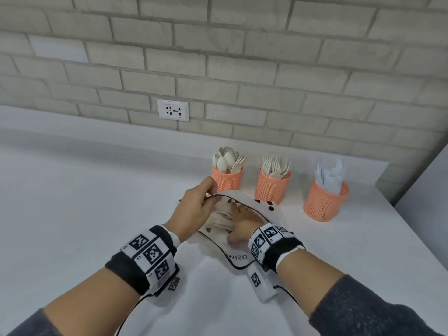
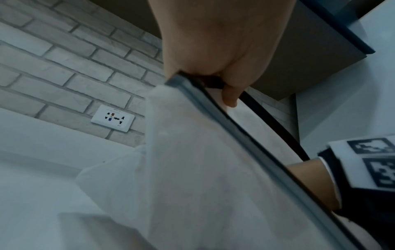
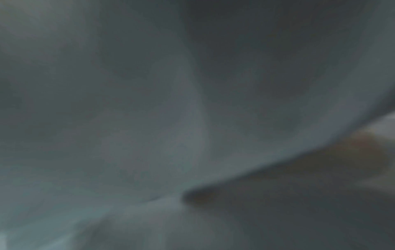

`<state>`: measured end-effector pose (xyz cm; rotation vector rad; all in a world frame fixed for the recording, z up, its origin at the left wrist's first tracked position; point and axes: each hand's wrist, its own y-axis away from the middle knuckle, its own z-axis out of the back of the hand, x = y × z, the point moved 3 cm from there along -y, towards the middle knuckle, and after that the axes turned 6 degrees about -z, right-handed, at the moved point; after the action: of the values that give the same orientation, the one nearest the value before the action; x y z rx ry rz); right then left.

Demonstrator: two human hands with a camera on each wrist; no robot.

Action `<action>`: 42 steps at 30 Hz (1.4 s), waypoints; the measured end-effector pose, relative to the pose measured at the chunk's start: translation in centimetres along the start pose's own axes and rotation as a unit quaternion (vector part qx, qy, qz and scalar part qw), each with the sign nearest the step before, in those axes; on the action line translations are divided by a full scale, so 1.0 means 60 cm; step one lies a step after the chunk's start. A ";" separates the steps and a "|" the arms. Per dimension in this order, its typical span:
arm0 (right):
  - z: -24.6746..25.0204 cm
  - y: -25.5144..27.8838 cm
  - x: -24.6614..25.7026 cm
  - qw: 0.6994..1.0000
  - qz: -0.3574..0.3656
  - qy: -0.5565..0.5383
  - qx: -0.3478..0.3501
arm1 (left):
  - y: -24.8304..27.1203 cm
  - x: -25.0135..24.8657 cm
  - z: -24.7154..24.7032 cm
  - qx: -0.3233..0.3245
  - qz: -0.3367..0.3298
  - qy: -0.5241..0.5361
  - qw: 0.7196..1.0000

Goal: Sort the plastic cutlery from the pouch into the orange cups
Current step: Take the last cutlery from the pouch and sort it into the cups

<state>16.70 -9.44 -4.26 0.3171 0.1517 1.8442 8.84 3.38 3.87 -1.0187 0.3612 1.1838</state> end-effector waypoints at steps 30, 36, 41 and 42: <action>0.155 0.163 -0.058 0.985 0.100 -0.008 0.138 | -0.038 0.050 -0.016 0.228 0.144 0.011 0.963; 0.167 0.189 -0.138 0.949 0.118 -0.226 0.188 | -0.020 0.062 -0.023 0.336 0.263 0.061 0.902; 0.150 0.182 -0.143 0.903 0.140 -0.356 0.198 | 0.009 0.078 -0.053 0.481 0.210 -0.227 0.821; 0.144 0.176 -0.142 0.898 0.136 -0.372 0.194 | 0.012 0.080 -0.057 0.493 0.187 -0.254 0.811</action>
<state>11.77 -21.17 5.57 1.3548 -0.0646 1.8258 10.95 3.46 -1.67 0.3024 0.6640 1.3136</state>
